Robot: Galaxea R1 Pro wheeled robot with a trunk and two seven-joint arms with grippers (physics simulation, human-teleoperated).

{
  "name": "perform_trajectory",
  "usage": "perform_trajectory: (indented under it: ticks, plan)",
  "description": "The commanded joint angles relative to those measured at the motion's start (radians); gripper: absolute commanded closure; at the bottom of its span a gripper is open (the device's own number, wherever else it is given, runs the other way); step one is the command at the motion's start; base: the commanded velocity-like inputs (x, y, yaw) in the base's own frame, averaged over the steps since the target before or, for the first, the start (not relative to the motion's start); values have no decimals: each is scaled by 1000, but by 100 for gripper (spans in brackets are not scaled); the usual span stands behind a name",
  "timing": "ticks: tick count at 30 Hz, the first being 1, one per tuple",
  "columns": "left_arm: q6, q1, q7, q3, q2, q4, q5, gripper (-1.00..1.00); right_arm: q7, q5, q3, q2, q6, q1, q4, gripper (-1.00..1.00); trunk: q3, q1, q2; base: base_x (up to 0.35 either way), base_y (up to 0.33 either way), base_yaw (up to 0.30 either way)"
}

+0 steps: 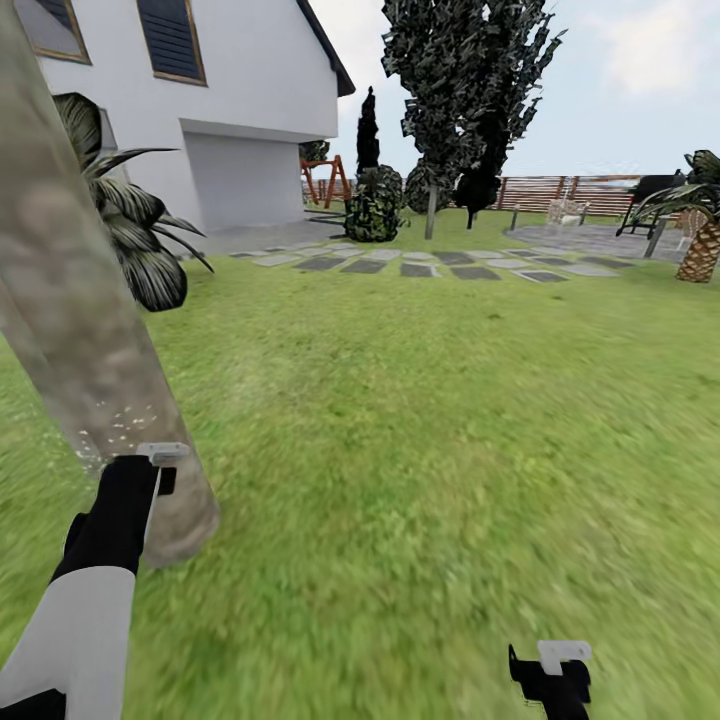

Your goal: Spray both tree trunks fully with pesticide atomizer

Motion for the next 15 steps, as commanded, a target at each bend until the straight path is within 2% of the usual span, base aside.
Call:
perform_trajectory:
  ticks: [1,3,7,10,11,12,14,15]
  plan:
    - [4,-1,-2,1,0,-1,-4,100,-4,11,-5,0,-2,-1,1,-100,-1,0,0,233,-201,0]
    - [4,-1,-2,1,0,-1,-5,100,-4,11,-5,0,-2,-1,1,-100,-1,0,0,233,-201,23]
    - [1,9,-1,7,3,10,-5,100,-4,11,-5,0,-2,-1,1,-100,-1,0,0,233,-201,227]
    - [-5,68,1,22,8,14,1,100,-4,12,-5,0,-1,-1,2,-100,-1,0,0,233,-201,273]
    - [-50,105,2,57,3,14,2,100,-4,12,-4,1,-2,-1,2,-100,-1,0,0,233,-201,277]
    - [-101,124,2,77,0,16,4,100,-4,12,-4,2,-2,-1,3,-100,-1,0,0,235,-197,277]
    - [-171,147,6,103,-5,40,4,100,-4,12,-3,3,-1,-1,3,-100,-1,0,0,237,-192,277]
    - [-185,152,11,108,-5,50,4,100,-4,12,-3,3,-1,-1,3,-100,-1,0,0,239,-189,277]
